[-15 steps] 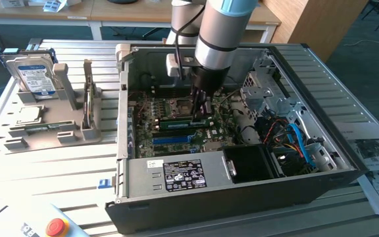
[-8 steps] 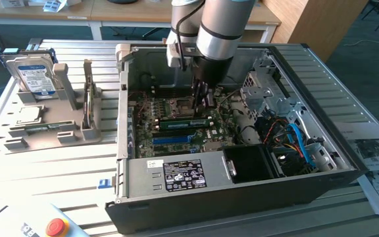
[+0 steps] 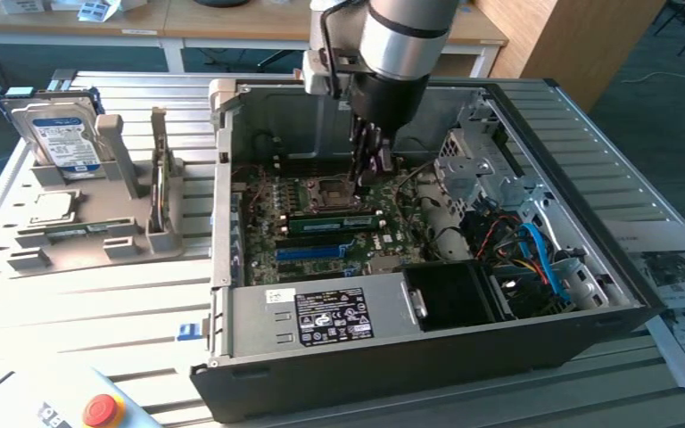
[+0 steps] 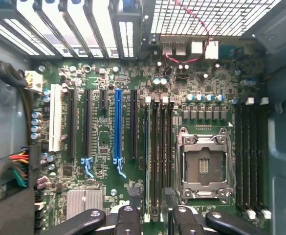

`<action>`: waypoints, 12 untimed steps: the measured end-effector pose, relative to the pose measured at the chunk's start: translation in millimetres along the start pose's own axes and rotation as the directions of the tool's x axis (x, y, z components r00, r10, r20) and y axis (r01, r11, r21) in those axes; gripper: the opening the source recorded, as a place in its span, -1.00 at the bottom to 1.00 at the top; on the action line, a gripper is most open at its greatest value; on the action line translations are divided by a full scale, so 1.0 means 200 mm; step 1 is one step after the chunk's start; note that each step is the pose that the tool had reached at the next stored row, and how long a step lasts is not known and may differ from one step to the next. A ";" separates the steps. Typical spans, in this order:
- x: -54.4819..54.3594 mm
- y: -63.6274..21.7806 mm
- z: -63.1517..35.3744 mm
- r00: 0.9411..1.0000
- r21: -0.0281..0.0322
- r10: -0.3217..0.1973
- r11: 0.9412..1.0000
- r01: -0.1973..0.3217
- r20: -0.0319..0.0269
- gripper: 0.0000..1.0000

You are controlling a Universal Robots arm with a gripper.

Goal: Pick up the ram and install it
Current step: 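Insert the ram into the slot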

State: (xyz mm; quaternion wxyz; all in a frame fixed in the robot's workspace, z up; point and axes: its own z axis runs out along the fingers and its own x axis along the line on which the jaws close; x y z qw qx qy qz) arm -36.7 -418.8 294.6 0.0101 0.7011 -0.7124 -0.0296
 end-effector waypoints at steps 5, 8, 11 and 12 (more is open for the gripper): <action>0.00 0.003 -0.051 1.000 0.000 0.000 1.000 0.000 -0.002 -0.38; 0.00 0.005 -0.086 1.000 0.000 0.000 1.000 0.000 -0.003 -0.38; 0.00 0.007 -0.121 1.000 0.000 0.000 1.000 0.000 -0.005 -0.38; 0.00 0.007 -0.132 1.000 0.000 0.000 1.000 0.000 -0.005 -0.38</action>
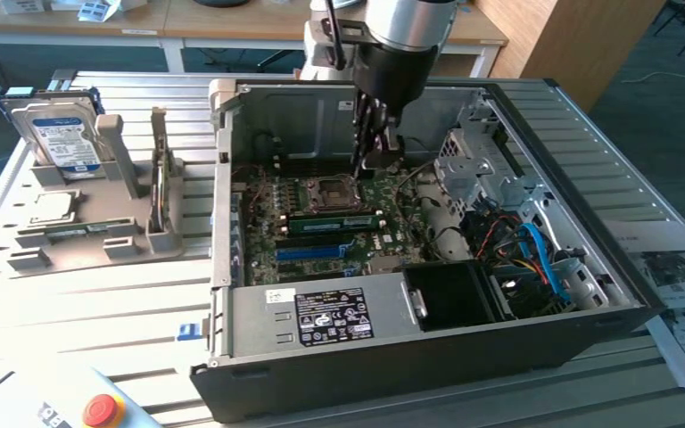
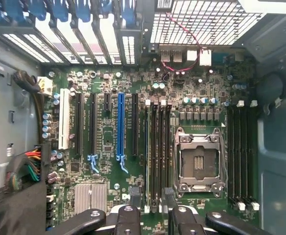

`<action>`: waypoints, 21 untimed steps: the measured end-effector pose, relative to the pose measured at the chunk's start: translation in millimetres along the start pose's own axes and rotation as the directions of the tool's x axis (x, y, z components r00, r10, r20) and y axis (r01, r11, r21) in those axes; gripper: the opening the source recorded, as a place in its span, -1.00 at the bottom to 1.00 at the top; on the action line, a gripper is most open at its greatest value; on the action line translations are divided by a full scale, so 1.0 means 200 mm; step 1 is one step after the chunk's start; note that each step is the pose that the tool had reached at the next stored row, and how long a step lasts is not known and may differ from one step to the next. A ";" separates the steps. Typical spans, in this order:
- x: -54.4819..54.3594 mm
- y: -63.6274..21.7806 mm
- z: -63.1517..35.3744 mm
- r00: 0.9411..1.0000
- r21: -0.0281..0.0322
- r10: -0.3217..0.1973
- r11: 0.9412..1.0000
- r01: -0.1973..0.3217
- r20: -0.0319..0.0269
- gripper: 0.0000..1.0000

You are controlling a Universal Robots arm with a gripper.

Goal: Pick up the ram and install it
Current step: 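Insert the ram into the slot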

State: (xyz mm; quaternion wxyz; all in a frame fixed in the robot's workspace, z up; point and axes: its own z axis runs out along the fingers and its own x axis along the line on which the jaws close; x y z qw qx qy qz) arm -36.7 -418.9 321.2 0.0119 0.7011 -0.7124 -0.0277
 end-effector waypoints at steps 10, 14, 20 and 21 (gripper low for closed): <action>0.00 0.001 -0.024 1.000 0.000 0.000 1.000 0.000 0.000 -0.38; 0.00 0.003 -0.047 1.000 0.000 0.000 1.000 0.000 0.000 -0.38; 0.00 0.003 -0.049 1.000 0.001 0.000 1.000 0.000 0.000 -0.38; 0.00 0.003 -0.050 1.000 0.002 0.000 1.000 0.000 0.003 -0.38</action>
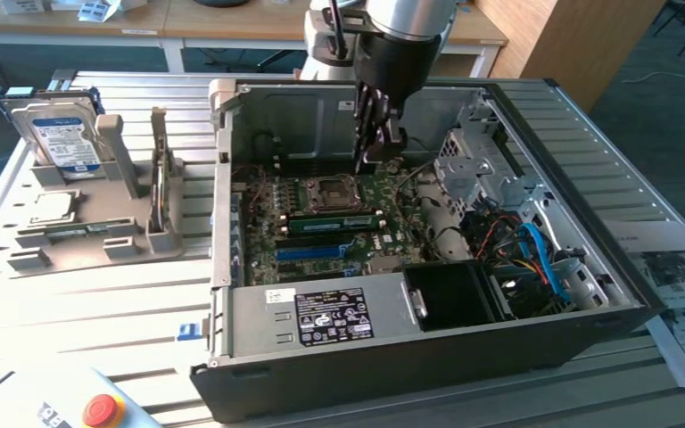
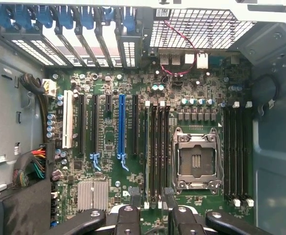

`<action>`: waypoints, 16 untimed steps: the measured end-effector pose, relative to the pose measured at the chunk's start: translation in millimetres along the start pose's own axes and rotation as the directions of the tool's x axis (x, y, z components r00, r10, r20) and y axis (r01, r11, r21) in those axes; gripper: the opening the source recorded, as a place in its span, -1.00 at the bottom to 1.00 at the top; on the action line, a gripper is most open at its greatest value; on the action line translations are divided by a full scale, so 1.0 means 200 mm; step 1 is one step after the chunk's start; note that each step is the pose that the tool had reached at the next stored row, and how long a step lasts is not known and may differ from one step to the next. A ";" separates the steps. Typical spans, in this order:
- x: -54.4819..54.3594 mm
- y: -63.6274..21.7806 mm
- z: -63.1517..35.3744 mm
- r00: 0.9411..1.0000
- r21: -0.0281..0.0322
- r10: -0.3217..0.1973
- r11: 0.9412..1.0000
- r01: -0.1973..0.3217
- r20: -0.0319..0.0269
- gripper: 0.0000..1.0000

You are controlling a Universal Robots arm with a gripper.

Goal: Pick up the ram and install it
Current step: 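Insert the ram into the slot, then press down the ram until it locks into place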

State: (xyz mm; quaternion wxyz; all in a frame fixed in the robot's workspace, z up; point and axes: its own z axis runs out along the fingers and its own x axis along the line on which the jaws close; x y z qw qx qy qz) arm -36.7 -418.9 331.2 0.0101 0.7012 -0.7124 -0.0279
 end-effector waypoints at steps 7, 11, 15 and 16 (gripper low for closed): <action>0.00 0.000 0.001 1.000 0.011 -0.001 1.000 0.001 0.013 -0.38; 0.00 0.000 0.001 1.000 0.011 -0.001 1.000 0.001 0.013 -0.38; 0.00 0.000 0.001 1.000 0.011 -0.001 1.000 0.001 0.013 -0.38; 0.00 0.000 0.001 1.000 0.011 -0.001 1.000 0.001 0.013 -0.38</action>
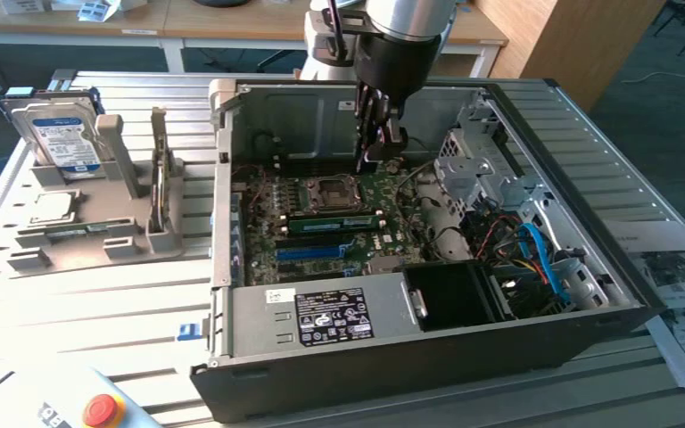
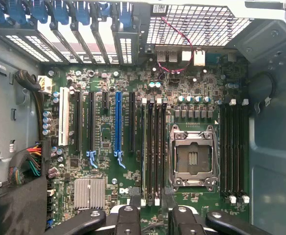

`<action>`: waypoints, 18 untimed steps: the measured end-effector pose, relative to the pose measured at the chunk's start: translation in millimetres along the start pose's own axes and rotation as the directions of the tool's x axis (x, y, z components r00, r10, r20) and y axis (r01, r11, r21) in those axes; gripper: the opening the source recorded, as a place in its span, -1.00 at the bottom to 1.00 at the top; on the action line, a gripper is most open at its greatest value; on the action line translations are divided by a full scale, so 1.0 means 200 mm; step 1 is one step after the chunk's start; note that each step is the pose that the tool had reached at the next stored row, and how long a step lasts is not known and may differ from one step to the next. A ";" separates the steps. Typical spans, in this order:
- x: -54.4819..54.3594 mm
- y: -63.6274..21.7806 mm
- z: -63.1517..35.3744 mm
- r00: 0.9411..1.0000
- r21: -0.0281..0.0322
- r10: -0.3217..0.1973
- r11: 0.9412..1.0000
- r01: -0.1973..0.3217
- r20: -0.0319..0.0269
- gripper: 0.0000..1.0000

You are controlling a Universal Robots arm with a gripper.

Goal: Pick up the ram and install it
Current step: 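Press down the ram until it locks into place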

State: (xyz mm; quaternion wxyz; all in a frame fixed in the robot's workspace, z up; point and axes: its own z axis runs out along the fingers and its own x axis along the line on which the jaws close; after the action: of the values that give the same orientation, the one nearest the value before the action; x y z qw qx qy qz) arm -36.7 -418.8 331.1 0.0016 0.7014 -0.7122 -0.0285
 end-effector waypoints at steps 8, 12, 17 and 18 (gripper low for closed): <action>0.00 0.000 0.000 1.000 0.000 0.000 1.000 0.000 0.000 -0.80; 0.00 0.000 0.000 1.000 0.000 0.000 1.000 0.000 0.000 -0.80; 0.00 0.000 0.000 1.000 0.000 0.000 1.000 0.000 0.000 -0.80; 0.00 -0.001 0.000 1.000 0.000 0.000 1.000 0.000 0.000 -0.80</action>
State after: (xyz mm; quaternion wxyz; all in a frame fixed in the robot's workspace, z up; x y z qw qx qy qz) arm -36.5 -418.9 331.0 0.0016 0.7014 -0.7122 -0.0285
